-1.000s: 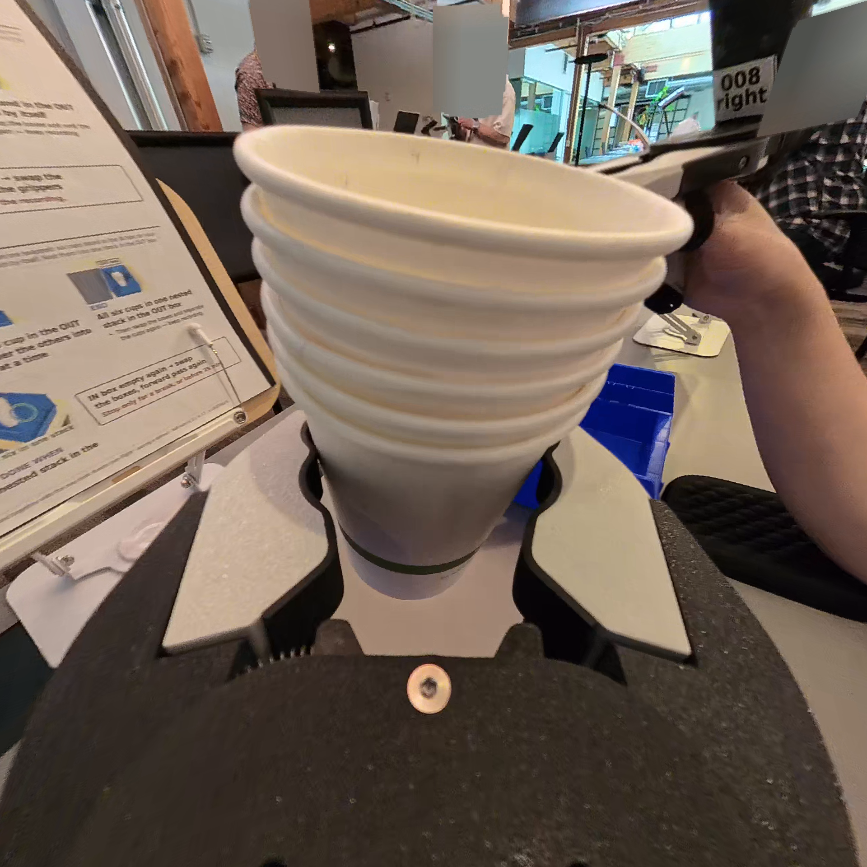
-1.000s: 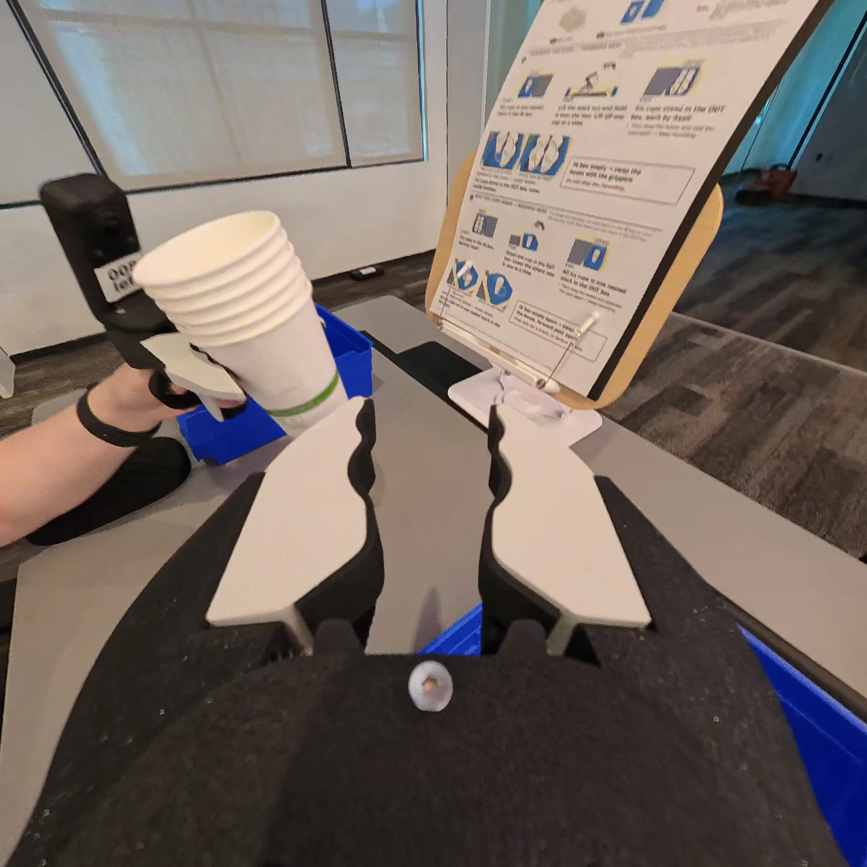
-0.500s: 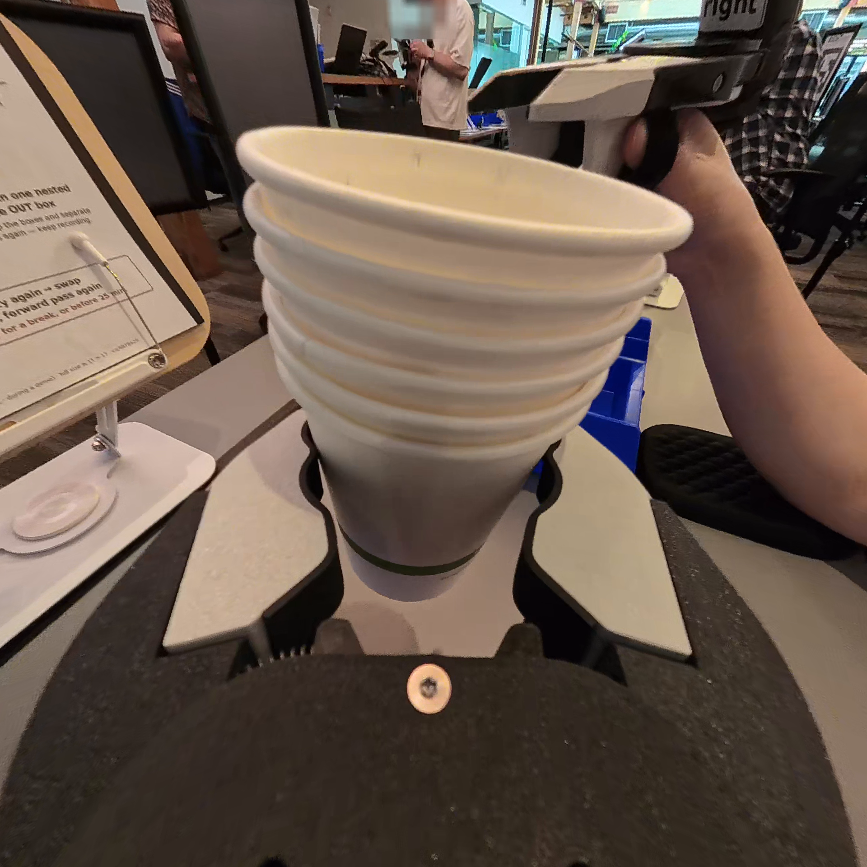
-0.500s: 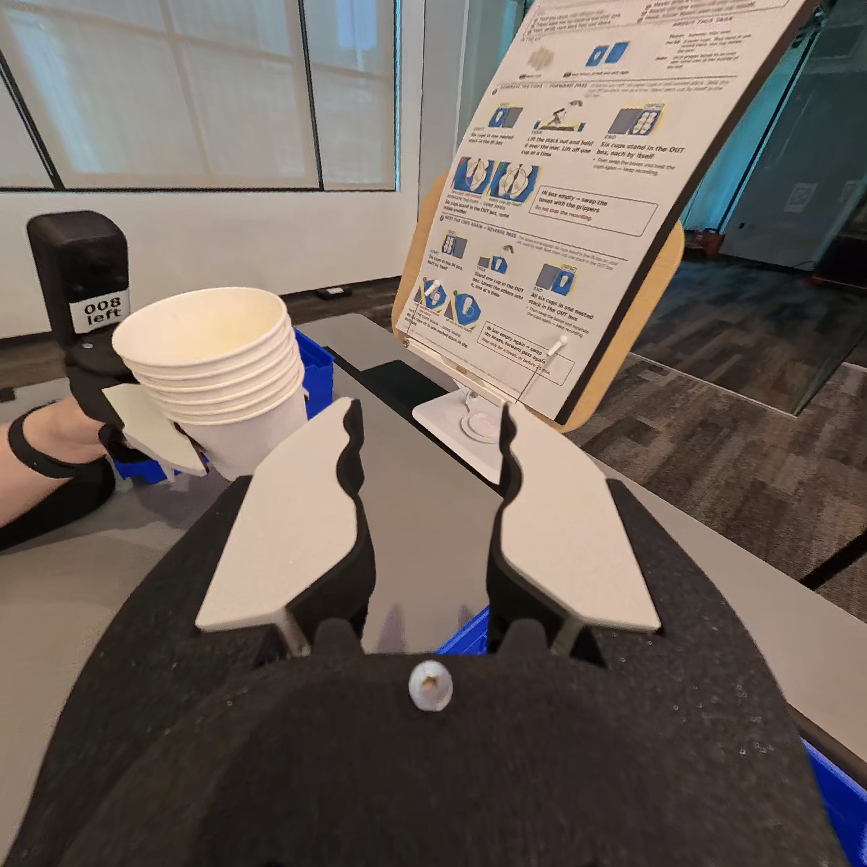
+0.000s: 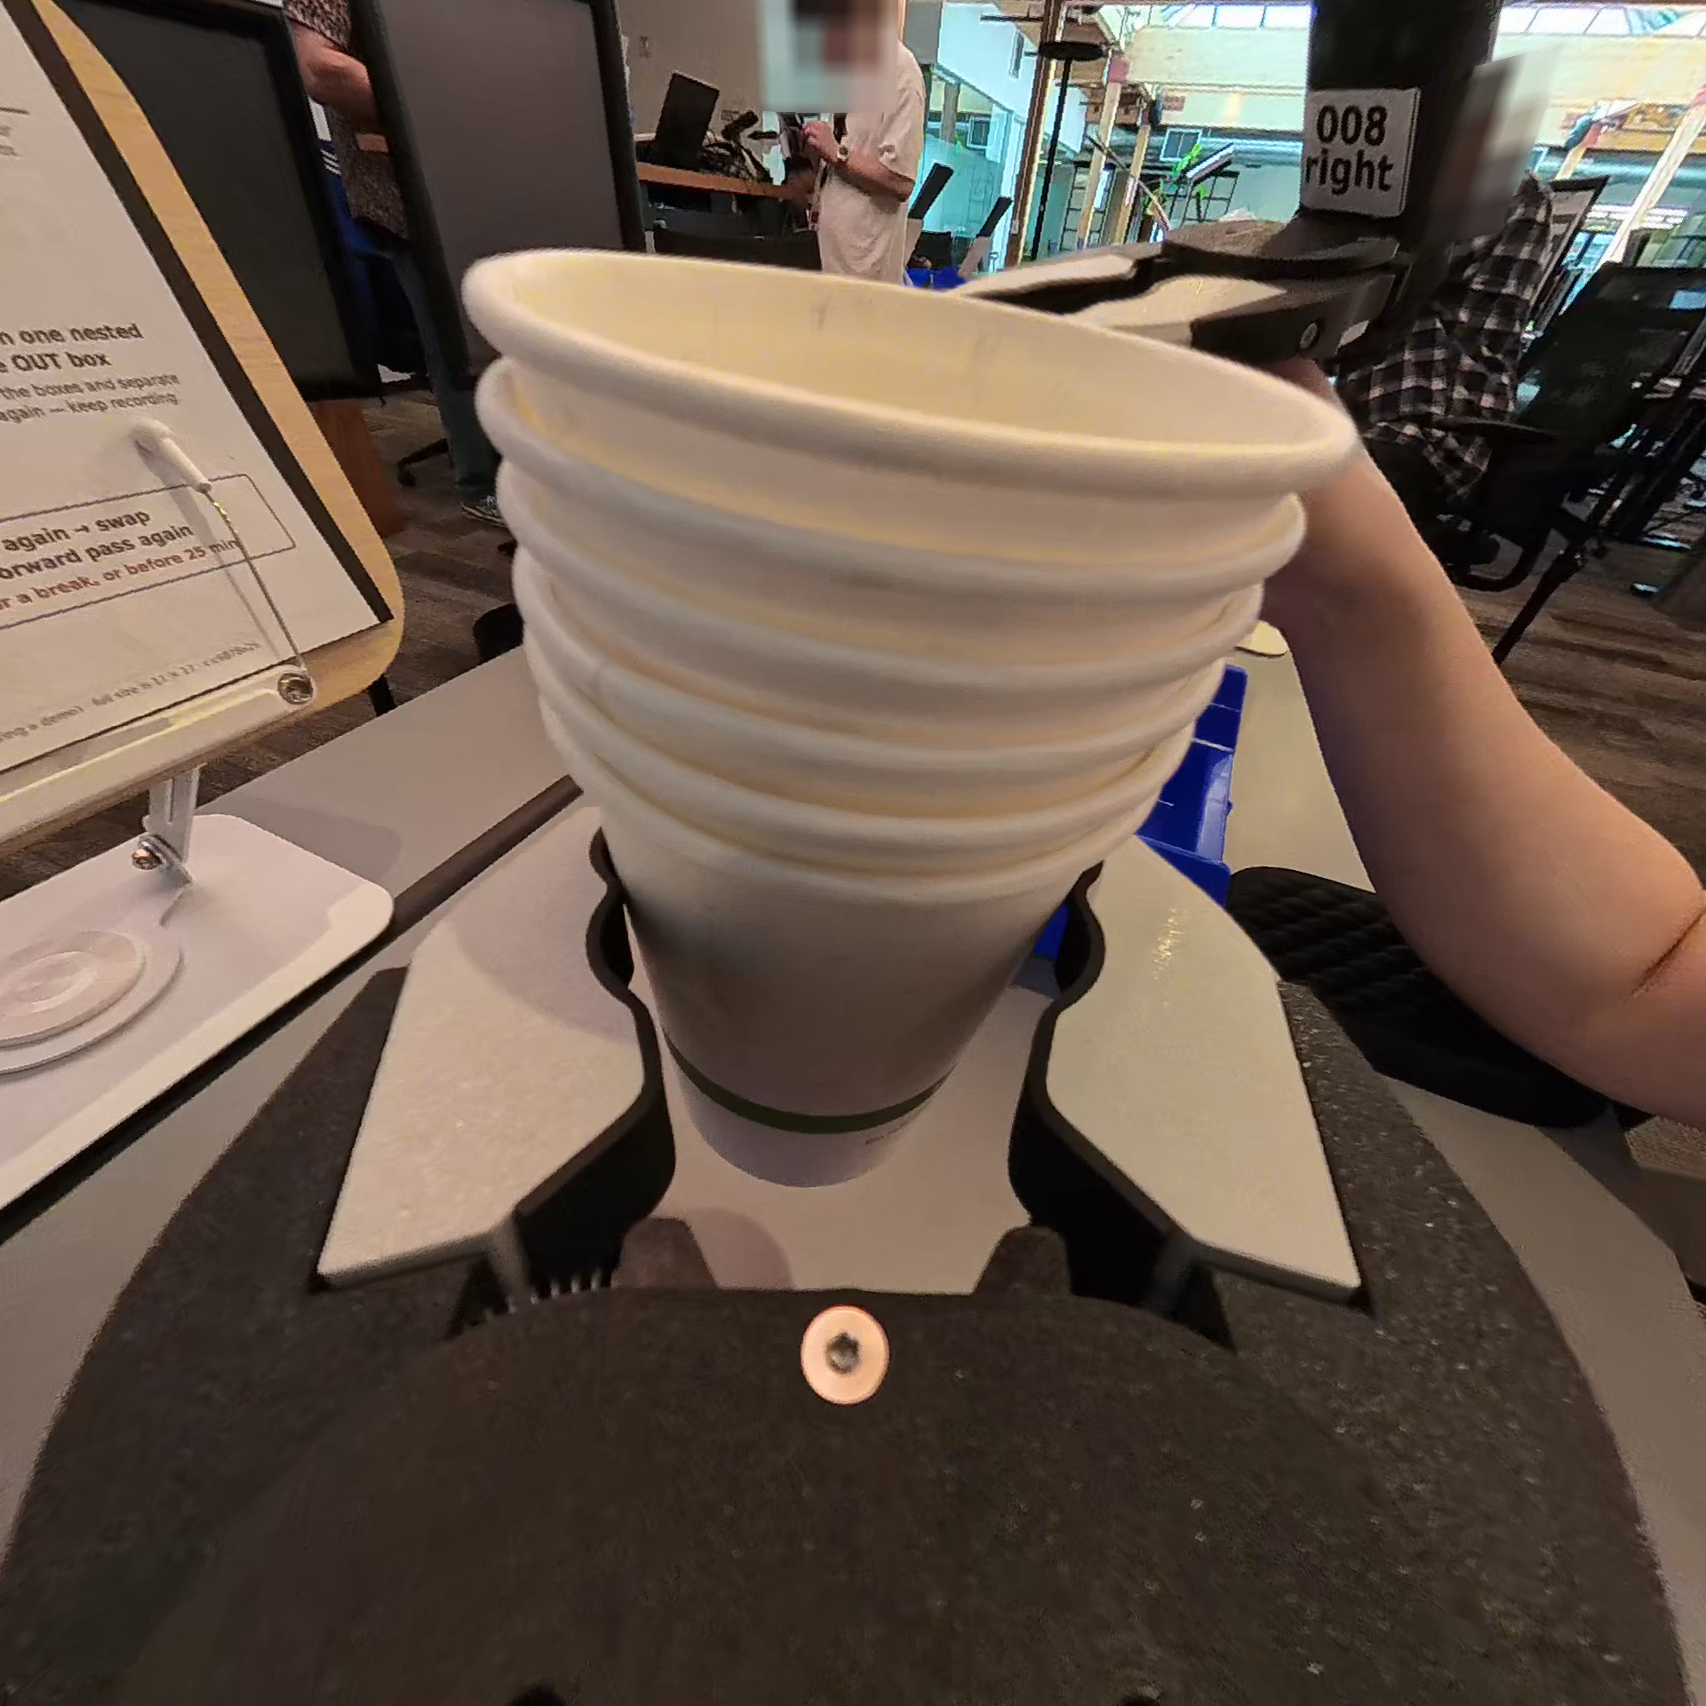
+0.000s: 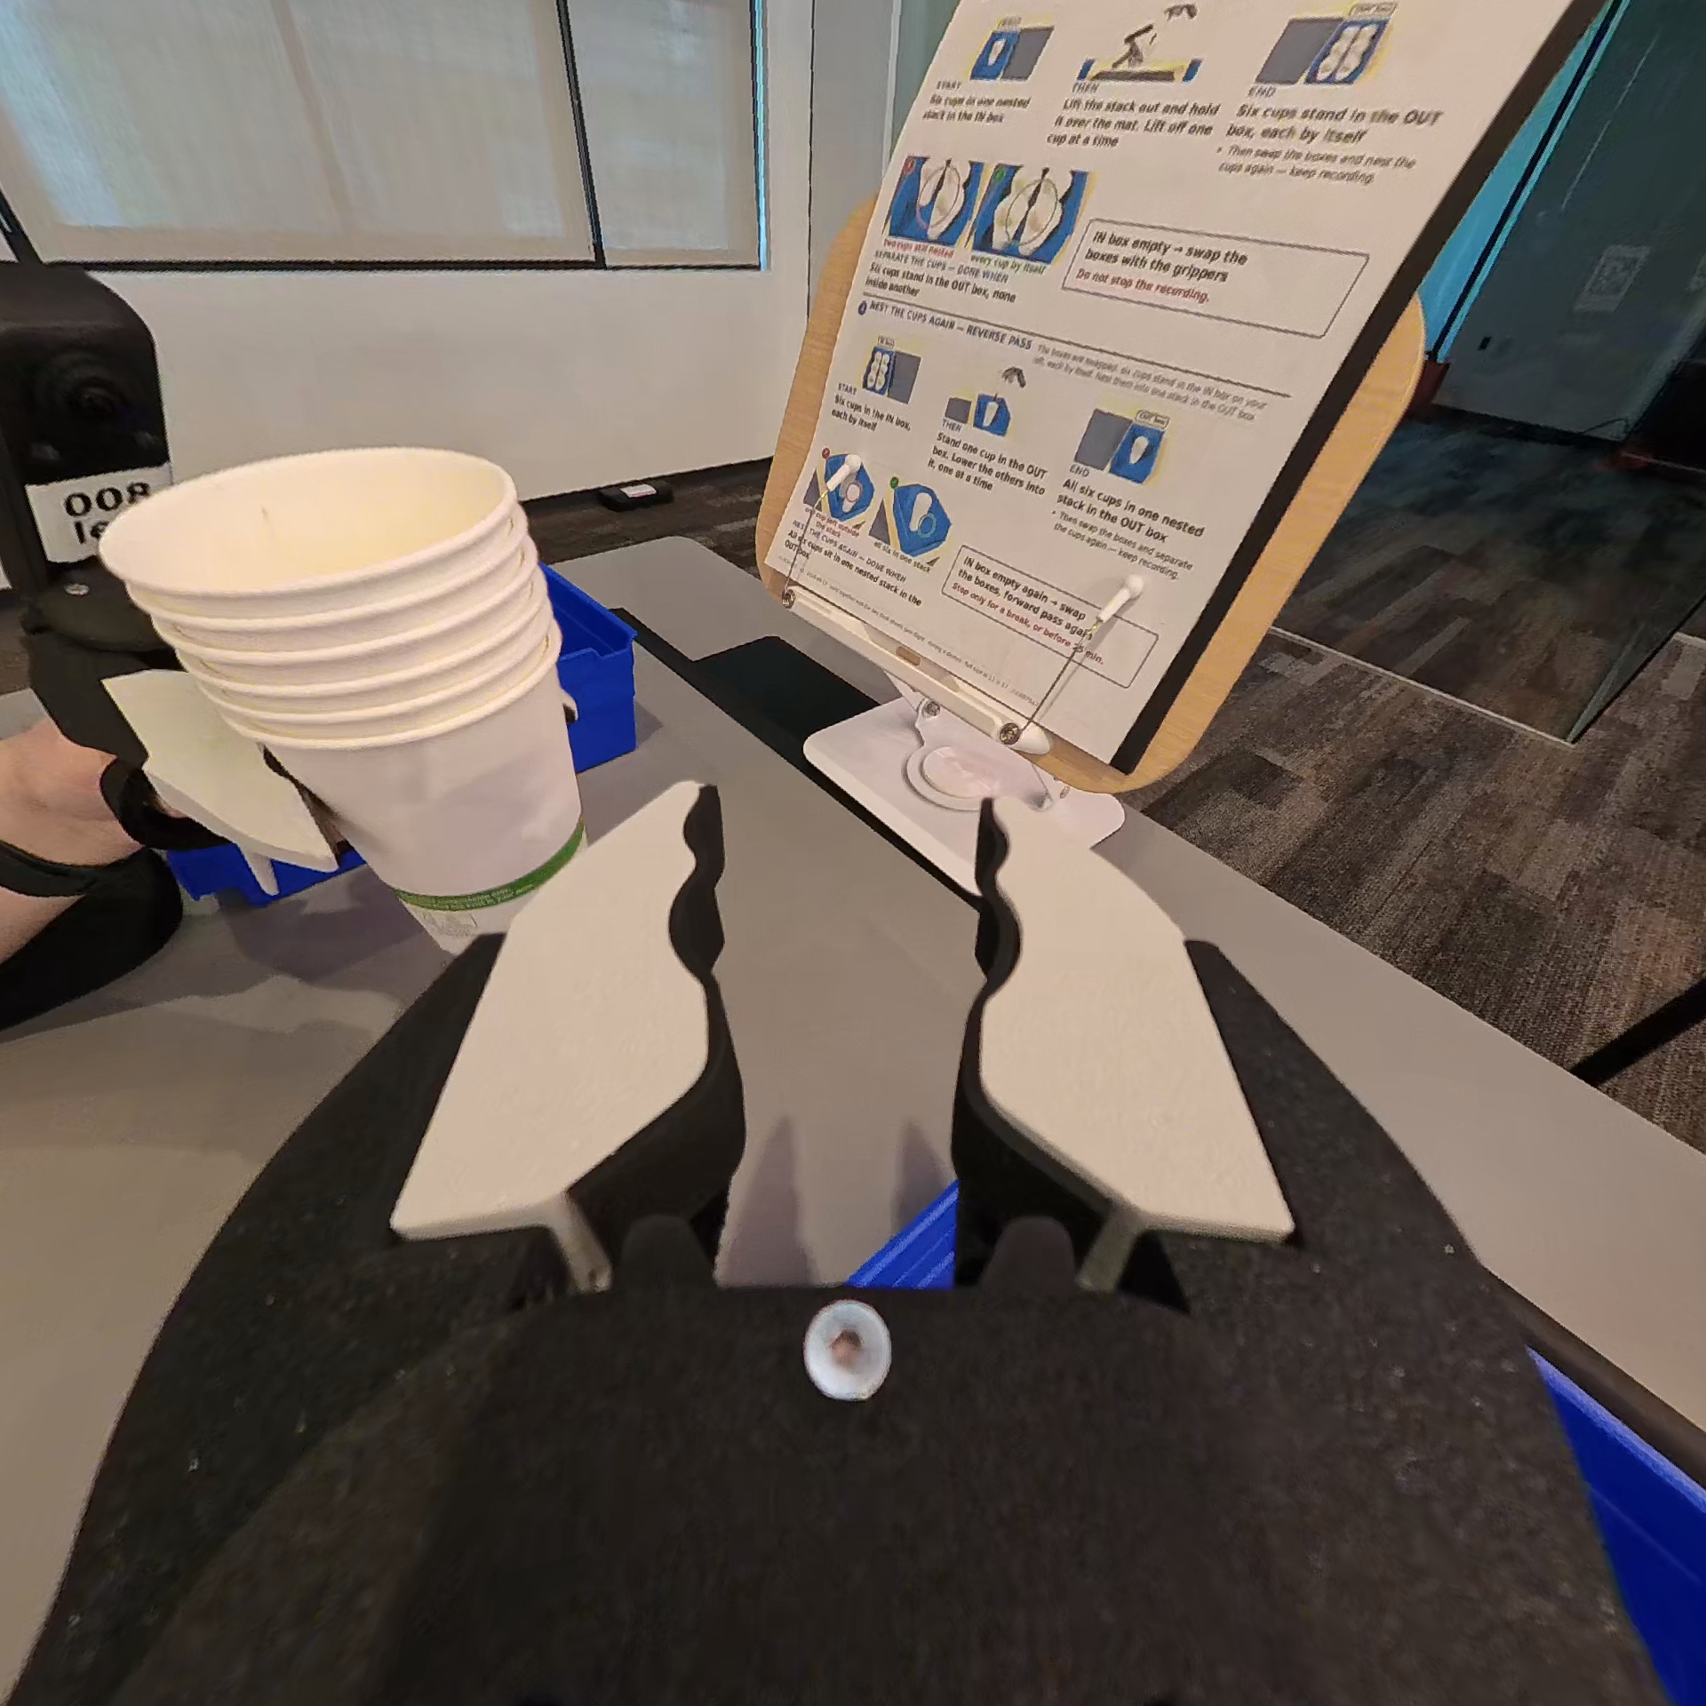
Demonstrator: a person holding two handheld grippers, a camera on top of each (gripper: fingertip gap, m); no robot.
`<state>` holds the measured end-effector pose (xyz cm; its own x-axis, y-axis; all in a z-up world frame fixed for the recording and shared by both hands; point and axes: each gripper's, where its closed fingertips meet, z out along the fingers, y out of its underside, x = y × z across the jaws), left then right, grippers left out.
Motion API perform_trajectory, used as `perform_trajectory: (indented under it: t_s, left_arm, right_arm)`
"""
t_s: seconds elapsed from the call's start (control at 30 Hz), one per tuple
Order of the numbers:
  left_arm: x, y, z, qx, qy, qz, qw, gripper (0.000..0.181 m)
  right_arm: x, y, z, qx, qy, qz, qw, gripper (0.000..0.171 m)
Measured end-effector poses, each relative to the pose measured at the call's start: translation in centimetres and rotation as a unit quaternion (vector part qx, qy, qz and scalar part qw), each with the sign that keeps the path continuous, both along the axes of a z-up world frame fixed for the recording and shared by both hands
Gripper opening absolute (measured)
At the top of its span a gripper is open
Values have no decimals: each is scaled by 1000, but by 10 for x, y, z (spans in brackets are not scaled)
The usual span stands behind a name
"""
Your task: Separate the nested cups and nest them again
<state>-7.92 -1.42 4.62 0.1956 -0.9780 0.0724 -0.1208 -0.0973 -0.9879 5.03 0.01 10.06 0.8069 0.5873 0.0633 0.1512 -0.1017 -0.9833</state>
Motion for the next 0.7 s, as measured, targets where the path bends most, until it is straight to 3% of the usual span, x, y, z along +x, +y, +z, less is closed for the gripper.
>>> perform_trajectory:
  t_s: [0.7]
  left_arm:
    - [0,2,-4,-5,4,3,1000,92]
  right_arm:
    - [6,-1,-3,-21,12,3,1000,50]
